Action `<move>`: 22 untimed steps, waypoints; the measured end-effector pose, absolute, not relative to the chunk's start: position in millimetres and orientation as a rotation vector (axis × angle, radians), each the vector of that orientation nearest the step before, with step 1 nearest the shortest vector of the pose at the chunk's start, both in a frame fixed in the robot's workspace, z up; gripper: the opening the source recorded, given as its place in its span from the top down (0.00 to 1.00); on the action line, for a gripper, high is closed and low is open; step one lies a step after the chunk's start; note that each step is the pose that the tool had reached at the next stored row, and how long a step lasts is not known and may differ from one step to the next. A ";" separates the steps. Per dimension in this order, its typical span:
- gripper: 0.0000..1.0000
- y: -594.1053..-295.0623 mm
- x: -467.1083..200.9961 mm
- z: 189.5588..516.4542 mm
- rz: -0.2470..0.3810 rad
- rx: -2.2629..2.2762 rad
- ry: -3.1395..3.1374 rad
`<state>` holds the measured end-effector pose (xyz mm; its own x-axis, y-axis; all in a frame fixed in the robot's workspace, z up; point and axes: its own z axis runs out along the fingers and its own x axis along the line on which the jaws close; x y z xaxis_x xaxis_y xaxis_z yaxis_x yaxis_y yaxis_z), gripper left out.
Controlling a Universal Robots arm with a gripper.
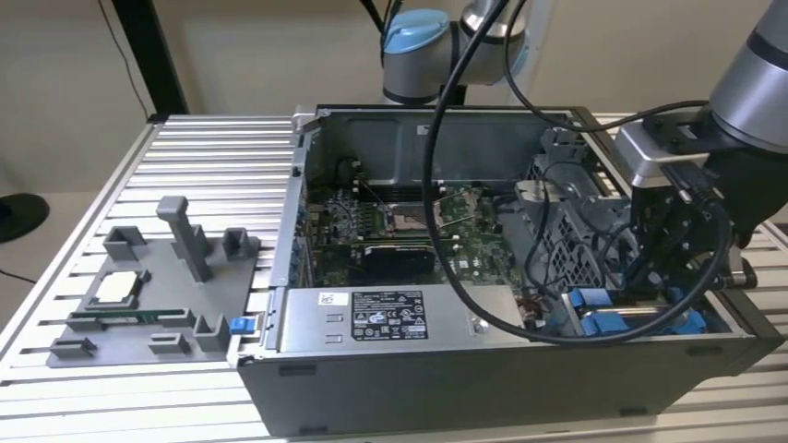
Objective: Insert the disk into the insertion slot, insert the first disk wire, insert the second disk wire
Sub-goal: 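Insert the second disk wire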
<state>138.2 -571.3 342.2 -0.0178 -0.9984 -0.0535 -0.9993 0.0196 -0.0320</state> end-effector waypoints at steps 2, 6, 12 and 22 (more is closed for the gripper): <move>1.00 -571.2 138.2 341.0 0.023 -2.158 2.199; 1.00 -571.3 138.3 339.0 0.022 -2.158 2.199; 1.00 -571.3 138.2 333.9 0.022 -2.158 2.199; 0.00 -571.3 138.2 353.5 0.028 -2.156 2.197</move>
<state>138.2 -571.3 353.5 -0.0179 -0.9981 -0.0582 -0.9993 0.0198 -0.0319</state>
